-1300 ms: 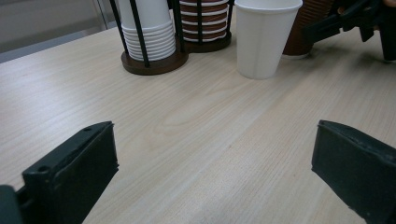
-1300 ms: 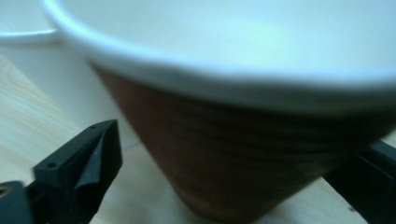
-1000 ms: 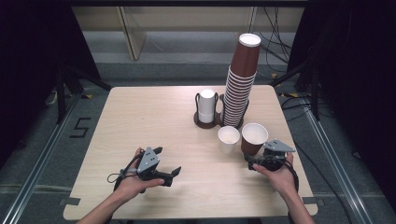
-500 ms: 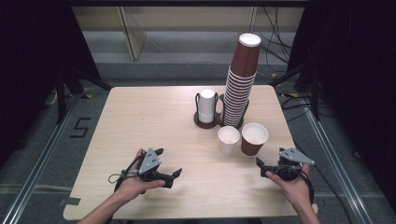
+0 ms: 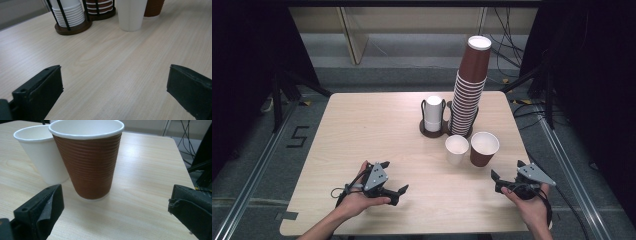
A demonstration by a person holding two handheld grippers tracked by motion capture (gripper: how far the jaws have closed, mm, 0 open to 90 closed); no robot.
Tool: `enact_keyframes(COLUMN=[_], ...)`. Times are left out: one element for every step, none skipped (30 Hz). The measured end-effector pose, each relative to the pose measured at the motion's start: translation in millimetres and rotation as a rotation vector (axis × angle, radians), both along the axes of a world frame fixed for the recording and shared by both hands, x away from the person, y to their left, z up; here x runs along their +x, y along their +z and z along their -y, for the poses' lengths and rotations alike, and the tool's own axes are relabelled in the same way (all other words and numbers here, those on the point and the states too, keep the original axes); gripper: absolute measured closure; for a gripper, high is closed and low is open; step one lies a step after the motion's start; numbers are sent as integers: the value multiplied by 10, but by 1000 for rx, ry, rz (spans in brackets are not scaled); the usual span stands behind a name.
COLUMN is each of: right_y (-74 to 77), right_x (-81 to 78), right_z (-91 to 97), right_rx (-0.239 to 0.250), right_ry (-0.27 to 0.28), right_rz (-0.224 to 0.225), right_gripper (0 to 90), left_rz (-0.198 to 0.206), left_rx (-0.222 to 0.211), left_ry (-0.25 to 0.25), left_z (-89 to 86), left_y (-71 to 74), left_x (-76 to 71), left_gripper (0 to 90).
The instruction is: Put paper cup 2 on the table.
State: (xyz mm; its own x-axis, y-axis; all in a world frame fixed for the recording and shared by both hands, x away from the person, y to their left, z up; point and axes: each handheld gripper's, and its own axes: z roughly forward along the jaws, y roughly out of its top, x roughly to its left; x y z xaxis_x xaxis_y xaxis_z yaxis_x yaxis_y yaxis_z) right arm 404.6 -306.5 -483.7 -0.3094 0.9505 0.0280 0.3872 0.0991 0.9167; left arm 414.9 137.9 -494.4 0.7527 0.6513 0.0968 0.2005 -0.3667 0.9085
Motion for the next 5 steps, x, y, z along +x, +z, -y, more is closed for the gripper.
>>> enact_keyframes(right_y=[-7, 0, -2, -12, -19], right_x=[24, -1, 11, 15, 2], right_z=[24, 18, 36, 30, 8], right_rx=[-7, 4, -16, -14, 6], right_ry=[23, 6, 15, 15, 9], right_rz=[28, 14, 34, 41, 20], right_gripper=[4, 4, 4, 4, 4], left_rz=[-2, -8, -6, -7, -4], left_rx=[1, 9, 11, 6, 18], left_ry=[-12, -14, -21, -25, -25], left_z=[15, 21, 32, 45, 44], left_y=[-16, -19, -30, -38, -36], left_x=[-2, -9, -8, -10, -10], left_gripper=[0, 0, 0, 0, 0])
